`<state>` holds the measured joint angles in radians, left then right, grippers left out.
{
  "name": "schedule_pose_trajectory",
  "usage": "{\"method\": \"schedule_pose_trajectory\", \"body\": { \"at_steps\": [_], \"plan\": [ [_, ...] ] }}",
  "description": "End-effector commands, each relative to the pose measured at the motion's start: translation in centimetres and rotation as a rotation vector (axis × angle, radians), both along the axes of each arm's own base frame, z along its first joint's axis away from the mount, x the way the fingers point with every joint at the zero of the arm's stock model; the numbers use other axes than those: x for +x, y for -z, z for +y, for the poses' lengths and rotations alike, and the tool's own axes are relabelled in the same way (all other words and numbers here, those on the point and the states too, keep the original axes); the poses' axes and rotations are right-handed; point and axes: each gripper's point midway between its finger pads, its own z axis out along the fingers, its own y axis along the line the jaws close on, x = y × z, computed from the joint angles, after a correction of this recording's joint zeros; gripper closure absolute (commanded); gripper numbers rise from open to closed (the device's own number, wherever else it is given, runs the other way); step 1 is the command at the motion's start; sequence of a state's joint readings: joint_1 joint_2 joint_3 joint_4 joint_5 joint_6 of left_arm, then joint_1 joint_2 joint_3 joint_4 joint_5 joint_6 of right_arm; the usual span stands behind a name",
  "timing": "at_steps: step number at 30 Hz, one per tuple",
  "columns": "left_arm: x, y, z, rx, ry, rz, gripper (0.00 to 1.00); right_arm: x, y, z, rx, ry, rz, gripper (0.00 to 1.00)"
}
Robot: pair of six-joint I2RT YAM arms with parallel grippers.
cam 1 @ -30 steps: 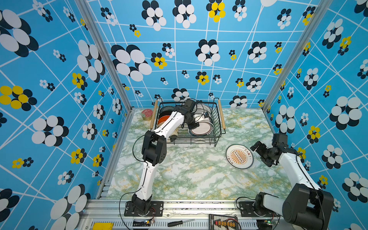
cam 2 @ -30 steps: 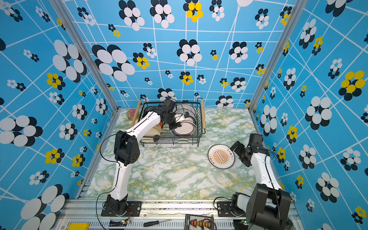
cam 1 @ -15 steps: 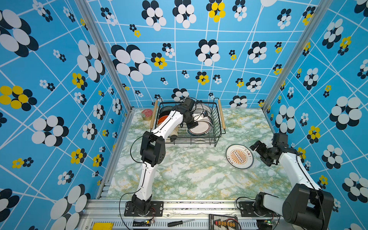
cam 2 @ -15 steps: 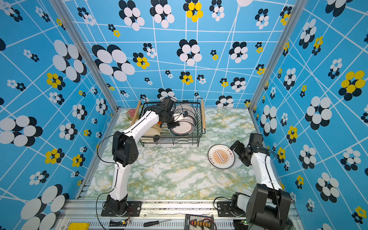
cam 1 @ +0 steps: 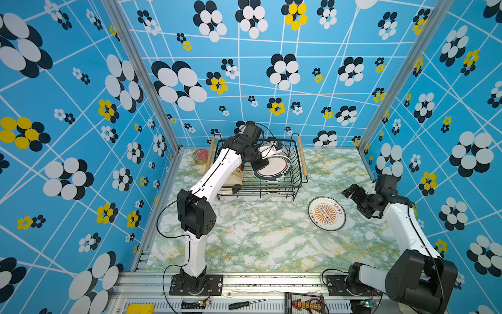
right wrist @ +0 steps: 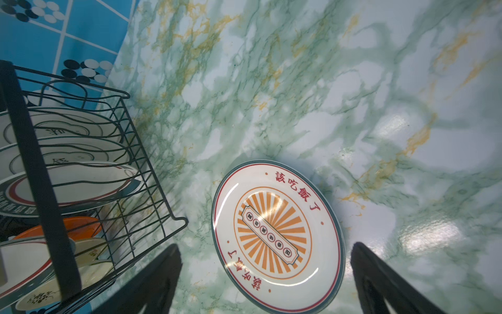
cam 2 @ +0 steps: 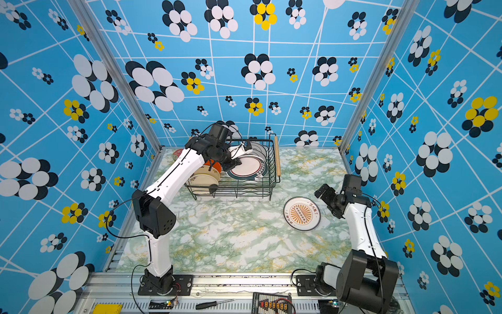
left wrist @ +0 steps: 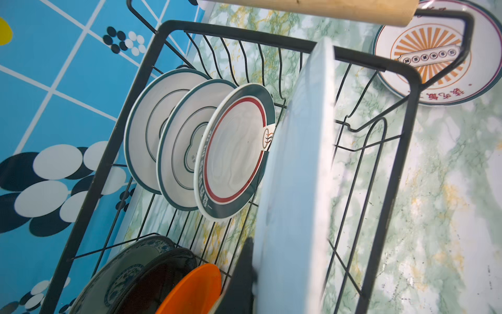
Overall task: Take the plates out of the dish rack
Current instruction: 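Lift the red-ringed plate with the left gripper while the right gripper approaches, then grasp the raised plate's edge with the right gripper beside the left gripper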
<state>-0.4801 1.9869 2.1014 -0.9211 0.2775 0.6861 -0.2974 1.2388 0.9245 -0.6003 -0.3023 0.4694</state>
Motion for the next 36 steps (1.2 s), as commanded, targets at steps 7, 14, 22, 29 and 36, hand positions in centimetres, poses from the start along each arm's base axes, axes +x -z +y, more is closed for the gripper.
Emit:
{"method": "schedule_pose_trajectory", "body": {
  "at_steps": [7,14,22,29,36],
  "plan": [
    [-2.0,-9.2,0.7,-0.428,-0.26,0.191,1.0,2.9,-6.3,3.6,0.181,-0.154,-0.223,0.01],
    [-2.1,-12.4,1.6,-0.745,-0.49,0.378,1.0,4.7,-12.3,7.8,0.396,-0.263,-0.453,0.01],
    [-4.2,-11.2,0.9,-0.879,-0.666,0.569,1.0,4.9,-17.2,15.1,0.496,-0.401,-0.572,0.03],
    [-5.5,-10.3,1.7,-1.091,-0.773,0.693,1.0,5.9,-17.2,18.2,0.573,-0.384,-0.578,0.12],
    [-6.9,-9.7,0.9,-1.176,-0.77,0.774,1.0,5.8,-16.5,22.4,0.629,-0.466,-0.522,0.23]
  ]
}}
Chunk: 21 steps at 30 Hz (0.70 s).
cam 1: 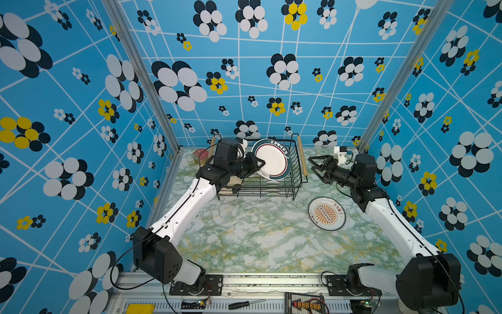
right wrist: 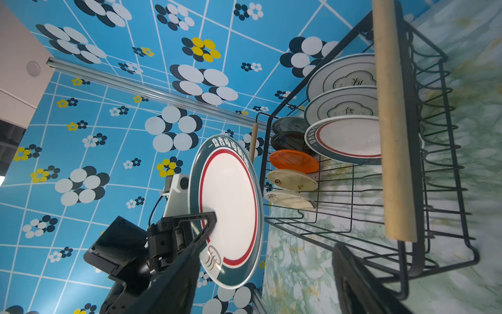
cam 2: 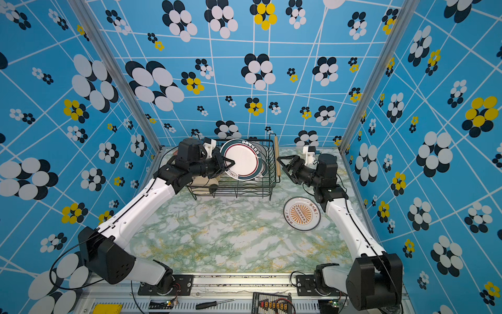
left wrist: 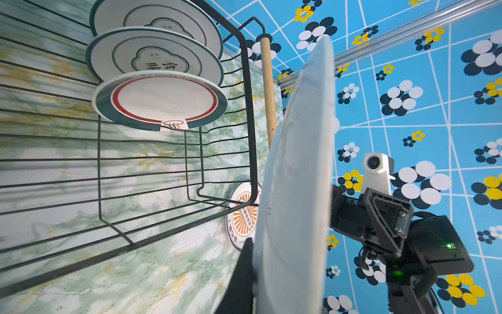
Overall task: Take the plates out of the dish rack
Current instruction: 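Grasp the raised plate's edge with the right gripper beside the left gripper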
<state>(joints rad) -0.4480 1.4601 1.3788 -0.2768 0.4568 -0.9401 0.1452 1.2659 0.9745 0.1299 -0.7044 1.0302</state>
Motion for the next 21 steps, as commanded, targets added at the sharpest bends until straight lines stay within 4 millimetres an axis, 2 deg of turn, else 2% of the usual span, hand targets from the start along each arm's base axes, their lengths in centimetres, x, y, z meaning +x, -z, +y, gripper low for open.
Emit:
{"method": "schedule_pose_trajectory", "body": {
  "at_steps": [1,5,9,17,21],
  "plan": [
    [-0.6,-3.3,-1.0,-0.152,-0.007,-0.061,1.0,0.1,-0.8,2.0,0.03,-0.029,-0.015,0.23],
    [-0.9,-2.4,-1.7,-0.202,-0.008,-0.038,1.0,0.0,-0.6,3.8,0.05,-0.059,0.001,0.23],
    [-1.2,-2.1,-2.2,-0.251,-0.011,-0.025,1.0,0.2,0.2,5.4,0.069,-0.087,0.029,0.28],
    [-1.4,-0.9,-2.9,-0.296,0.009,0.005,1.0,0.6,1.2,7.1,0.099,-0.127,0.058,0.5],
    [-1.4,-0.3,-3.1,-0.284,0.014,0.008,1.0,0.6,0.9,7.8,0.13,-0.151,0.054,0.57]
  ]
}}
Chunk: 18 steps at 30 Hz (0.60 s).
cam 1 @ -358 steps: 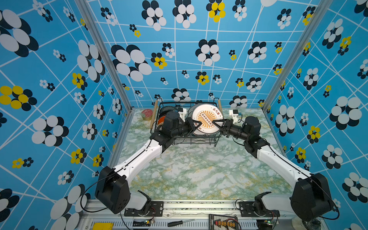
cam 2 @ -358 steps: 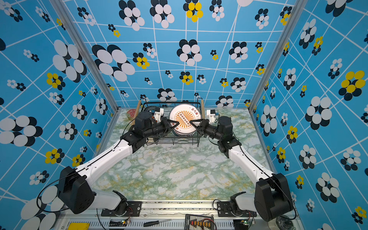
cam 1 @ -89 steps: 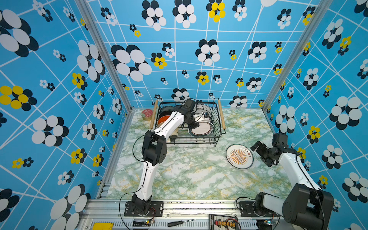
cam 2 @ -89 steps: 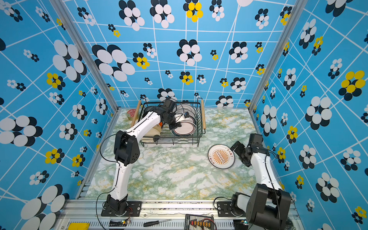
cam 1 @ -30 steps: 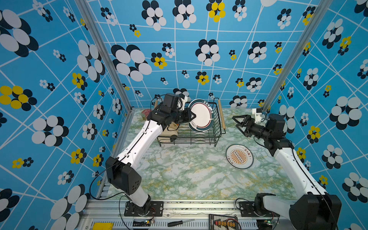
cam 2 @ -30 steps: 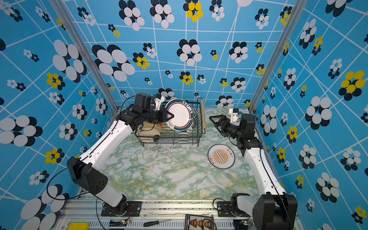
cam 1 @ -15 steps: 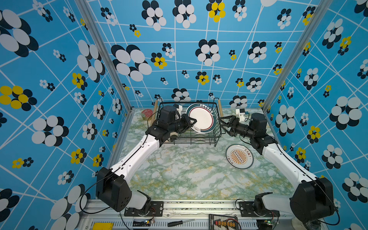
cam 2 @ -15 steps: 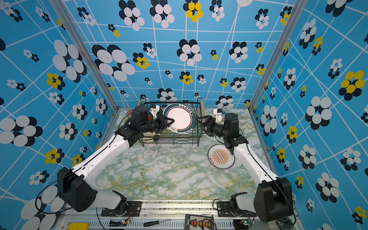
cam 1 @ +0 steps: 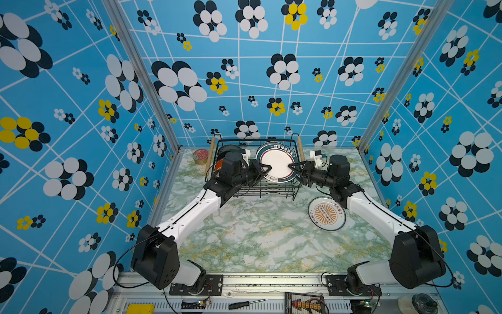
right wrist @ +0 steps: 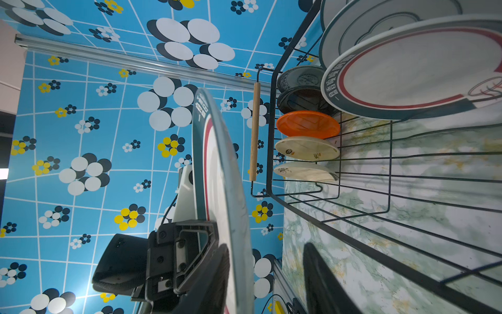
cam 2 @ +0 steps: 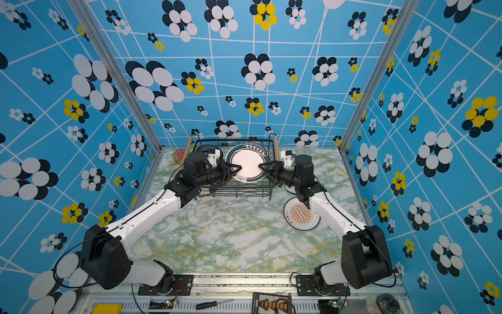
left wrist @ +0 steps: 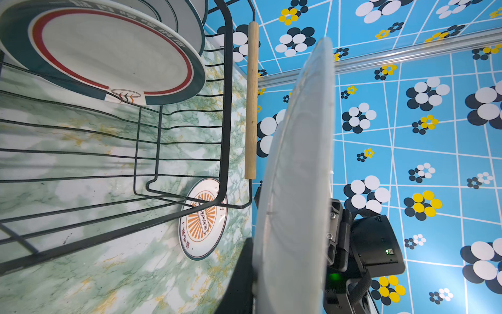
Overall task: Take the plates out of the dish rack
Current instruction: 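Grasp the raised plate's edge with the right gripper beside the left gripper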
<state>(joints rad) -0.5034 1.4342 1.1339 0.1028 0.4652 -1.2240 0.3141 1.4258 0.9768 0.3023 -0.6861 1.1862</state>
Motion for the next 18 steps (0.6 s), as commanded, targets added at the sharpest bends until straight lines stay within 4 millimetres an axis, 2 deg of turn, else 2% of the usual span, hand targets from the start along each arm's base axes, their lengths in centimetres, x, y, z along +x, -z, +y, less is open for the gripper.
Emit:
{"method": "schedule_pose_trajectory", "body": {
  "at_steps": [1,14,18],
  "plan": [
    [-0.5,-2.3,-0.7,-0.056,0.034,-0.074,1.0,0.1,-1.8,0.9,0.056,-0.032,-0.053,0.59],
    [-0.5,-0.1,-1.8,-0.028,0.069,-0.041,1.0,-0.2,-1.6,2.1,0.092,-0.069,-0.04,0.8],
    [-0.5,0.2,-1.8,-0.01,0.071,-0.046,0.95,-0.2,-1.6,2.0,0.092,-0.067,-0.041,0.89]
  ]
}}
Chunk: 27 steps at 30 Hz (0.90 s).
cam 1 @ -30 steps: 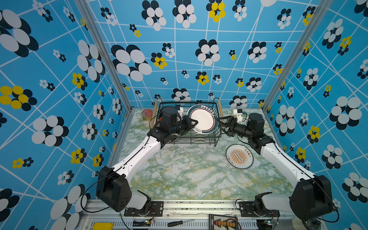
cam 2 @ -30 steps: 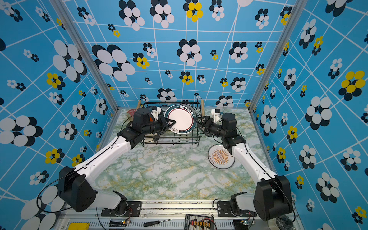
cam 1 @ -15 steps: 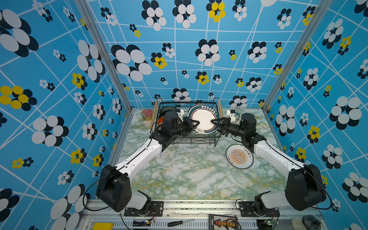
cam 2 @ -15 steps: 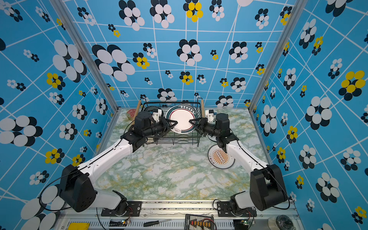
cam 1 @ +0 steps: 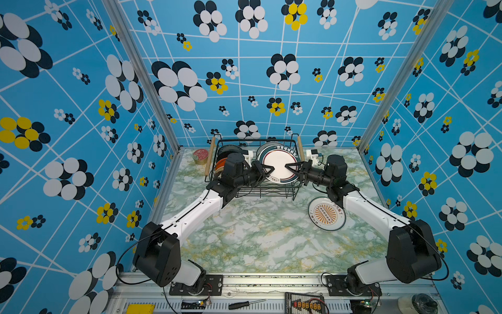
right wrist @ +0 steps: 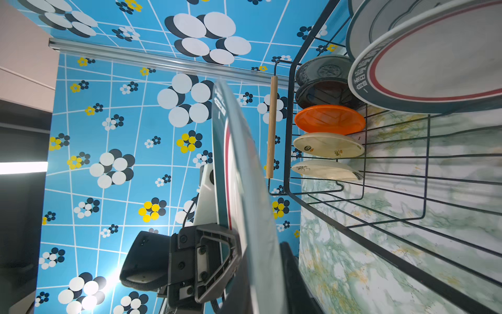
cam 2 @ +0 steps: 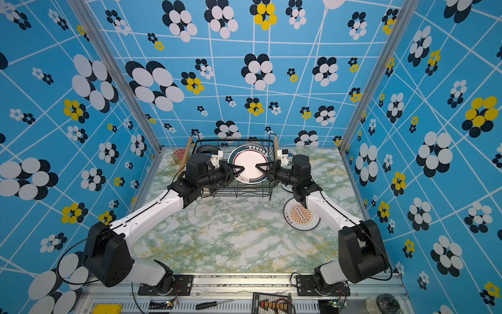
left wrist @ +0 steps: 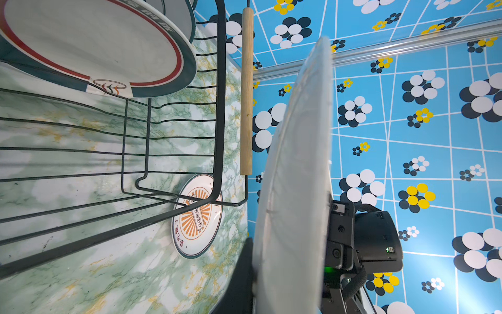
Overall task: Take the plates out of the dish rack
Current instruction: 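Grasp the raised plate's edge with the right gripper beside the left gripper, then pull the plate out with the right gripper while the left gripper releases it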
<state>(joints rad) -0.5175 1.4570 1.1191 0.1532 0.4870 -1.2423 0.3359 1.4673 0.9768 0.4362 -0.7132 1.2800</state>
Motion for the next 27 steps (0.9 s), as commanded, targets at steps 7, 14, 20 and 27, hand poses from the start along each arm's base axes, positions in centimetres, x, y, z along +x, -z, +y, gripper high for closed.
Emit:
{"method": "schedule_pose_trajectory", "body": {
  "at_steps": [7,14,20,27],
  "plan": [
    [-0.7,-0.3,-0.6,0.06,0.061,-0.077,0.79,-0.5,-0.5,0.5,0.009,-0.027,-0.031,1.0],
    [-1.5,-1.2,-0.1,0.09,0.08,-0.137,0.59,-0.3,-1.3,0.5,-0.021,-0.028,-0.053,1.0],
    [-2.2,-2.3,1.2,0.116,0.083,-0.188,0.52,-0.1,-1.8,0.0,-0.096,-0.022,-0.077,1.0],
    [-2.8,-2.1,5.1,0.219,0.042,-0.209,0.41,0.8,-4.0,-3.5,-0.212,0.034,-0.134,1.0]
  ]
}}
